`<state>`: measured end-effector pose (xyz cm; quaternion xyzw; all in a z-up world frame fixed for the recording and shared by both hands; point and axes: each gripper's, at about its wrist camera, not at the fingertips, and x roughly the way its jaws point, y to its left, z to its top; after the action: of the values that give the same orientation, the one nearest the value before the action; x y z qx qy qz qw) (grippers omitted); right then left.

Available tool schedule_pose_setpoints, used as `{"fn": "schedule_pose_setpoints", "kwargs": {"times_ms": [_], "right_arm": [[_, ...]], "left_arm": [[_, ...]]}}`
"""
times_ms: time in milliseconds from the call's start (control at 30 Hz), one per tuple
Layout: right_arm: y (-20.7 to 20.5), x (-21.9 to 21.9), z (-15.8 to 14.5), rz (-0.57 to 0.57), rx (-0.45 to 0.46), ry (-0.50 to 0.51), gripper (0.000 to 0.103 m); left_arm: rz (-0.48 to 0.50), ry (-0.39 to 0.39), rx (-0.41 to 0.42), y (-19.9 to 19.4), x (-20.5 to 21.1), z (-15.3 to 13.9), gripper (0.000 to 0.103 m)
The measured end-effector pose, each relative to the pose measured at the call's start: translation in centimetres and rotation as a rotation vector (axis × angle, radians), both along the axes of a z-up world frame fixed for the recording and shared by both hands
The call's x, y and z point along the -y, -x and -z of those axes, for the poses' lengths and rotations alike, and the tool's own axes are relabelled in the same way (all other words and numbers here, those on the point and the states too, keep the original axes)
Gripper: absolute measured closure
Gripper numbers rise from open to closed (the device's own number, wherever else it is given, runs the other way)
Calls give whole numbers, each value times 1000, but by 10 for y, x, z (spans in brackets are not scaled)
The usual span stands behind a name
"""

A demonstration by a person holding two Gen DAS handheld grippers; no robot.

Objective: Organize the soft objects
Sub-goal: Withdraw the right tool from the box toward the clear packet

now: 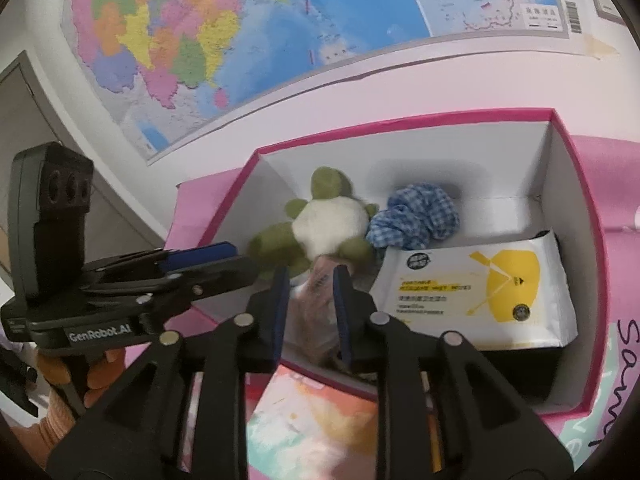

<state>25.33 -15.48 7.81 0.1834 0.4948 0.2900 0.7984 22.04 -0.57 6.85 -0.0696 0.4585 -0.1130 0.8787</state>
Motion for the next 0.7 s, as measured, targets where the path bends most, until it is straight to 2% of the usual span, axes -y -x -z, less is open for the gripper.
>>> {"fn": "schedule_pose_setpoints", "kwargs": {"times_ms": [200,400,567,700], "right_arm": [[24,19,-15,3,35,-27,78],[60,24,-35,-60,71,-58,75],[98,17,-38,-163,62,-84,70],[128,18,-32,-206,44,-27,70]], "left_arm": [[-7,20,71,31,-14,-13,61],[8,40,128,71,-27,-24,60],[24,66,122,99,-26,-19,59],[69,90,89,124,-17,-7,59]]}}
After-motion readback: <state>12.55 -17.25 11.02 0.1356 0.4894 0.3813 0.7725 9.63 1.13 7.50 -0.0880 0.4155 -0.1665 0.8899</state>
